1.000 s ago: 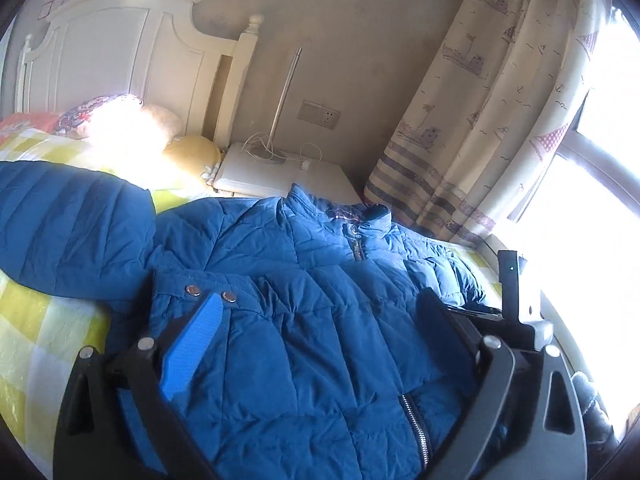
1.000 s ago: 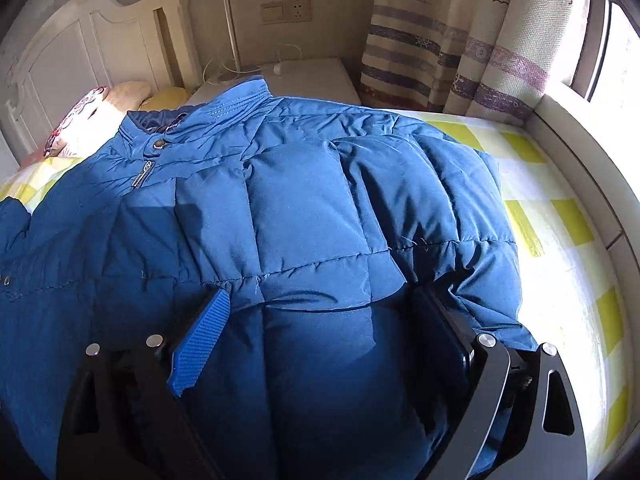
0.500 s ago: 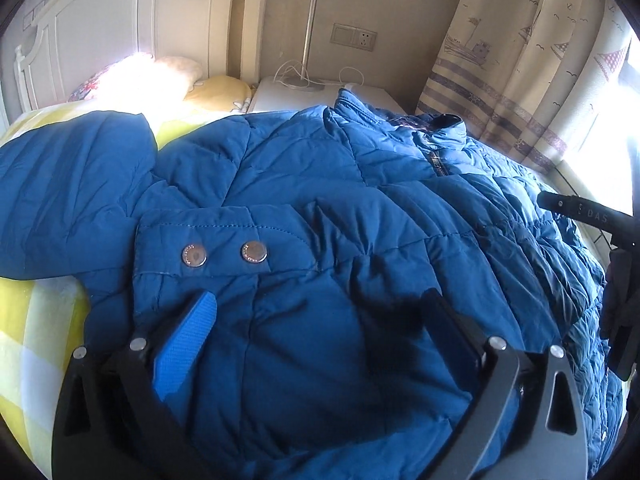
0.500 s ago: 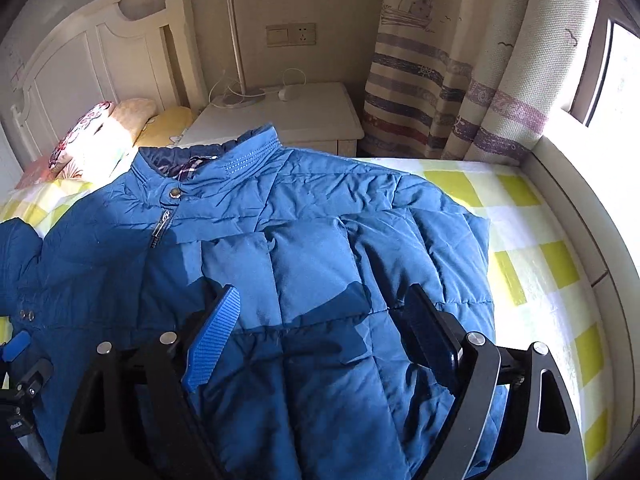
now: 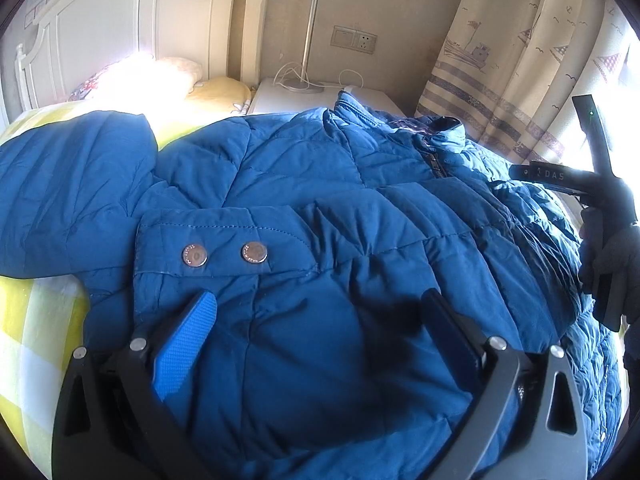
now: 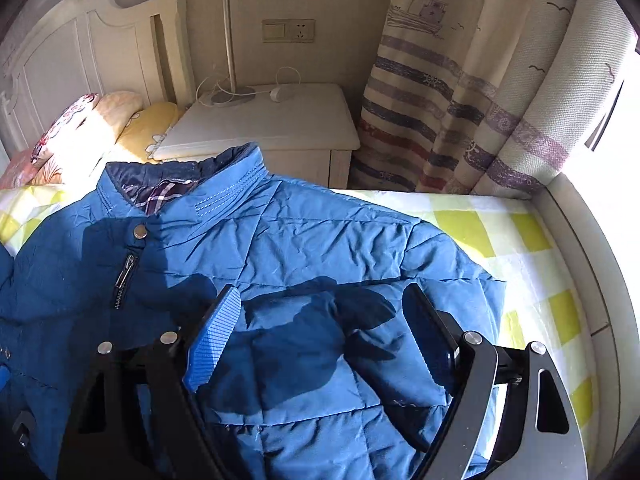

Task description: Fold large clothes

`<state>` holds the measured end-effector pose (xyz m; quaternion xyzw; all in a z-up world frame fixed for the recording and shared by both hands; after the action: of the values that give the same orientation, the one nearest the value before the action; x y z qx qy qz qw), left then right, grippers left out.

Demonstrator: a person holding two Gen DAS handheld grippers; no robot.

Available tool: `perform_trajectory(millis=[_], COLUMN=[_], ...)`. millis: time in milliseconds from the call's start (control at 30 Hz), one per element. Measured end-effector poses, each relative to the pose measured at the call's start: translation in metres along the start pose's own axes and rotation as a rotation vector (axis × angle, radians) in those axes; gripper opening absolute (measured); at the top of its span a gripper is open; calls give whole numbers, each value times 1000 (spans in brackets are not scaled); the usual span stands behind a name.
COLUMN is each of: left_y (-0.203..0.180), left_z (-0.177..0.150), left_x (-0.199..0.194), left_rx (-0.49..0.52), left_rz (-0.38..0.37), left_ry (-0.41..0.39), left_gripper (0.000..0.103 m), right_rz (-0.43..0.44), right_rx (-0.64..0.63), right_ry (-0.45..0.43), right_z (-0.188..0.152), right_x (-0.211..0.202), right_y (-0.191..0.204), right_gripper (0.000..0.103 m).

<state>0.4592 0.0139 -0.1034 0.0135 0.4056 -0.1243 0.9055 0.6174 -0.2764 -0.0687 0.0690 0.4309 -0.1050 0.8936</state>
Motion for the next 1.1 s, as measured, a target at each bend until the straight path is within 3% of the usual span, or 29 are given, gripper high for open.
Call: perform_trajectory(millis=[67, 100, 167, 233, 333, 367, 500, 600, 767, 900, 1000, 1100], left_y=[0, 0, 0, 0, 0, 0, 0, 0, 1, 2, 2, 2], left_z=[0, 0, 0, 0, 0, 0, 0, 0, 1, 1, 0, -1], left_x=[0, 0, 0, 1, 1, 1, 1, 2, 2, 1, 0, -1], left_rx=[1, 1, 4, 6, 6, 5, 5, 5, 3, -5, -8, -12], left_rz=[0, -1, 0, 4, 4, 3, 2, 2, -2, -9, -12, -16], left_ry=[0, 0, 0, 2, 2, 1, 1, 1, -1, -5, -7, -13], left_gripper=[100, 100, 100, 100, 100, 100, 100, 100, 100, 100, 100, 100], right_rz=[-9, 29, 101, 116, 103, 141, 191, 130, 88, 154, 133, 152], right_rx=[79, 106, 127, 130, 186, 192, -30, -210, -121, -164, -221, -185], right_ry=[71, 118, 112, 115, 49, 23, -4, 66, 74, -30, 16, 44], right_z=[2, 0, -1, 1, -2, -6, -33, -62, -59, -84, -107, -117], right_x=[23, 37, 42, 37, 5, -8, -36, -13, -26, -78, -69, -58], right_y=[-26, -35, -42, -44, -50, -46, 9, 45, 33, 45, 53, 48], right_gripper=[83, 85, 89, 87, 86, 86, 89, 92, 93, 93, 93, 94])
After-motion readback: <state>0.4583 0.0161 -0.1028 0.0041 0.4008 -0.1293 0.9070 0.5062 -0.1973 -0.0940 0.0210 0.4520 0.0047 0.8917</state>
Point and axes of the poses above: each gripper's, at about its wrist camera, not at the fingertips, and x roughly the way its jaws point, y to its left, z to its top, the point moved 2 cm from there along x, roughly the way its jaws point, and after that the axes turned 6 degrees about x, right-handed, at the moved point
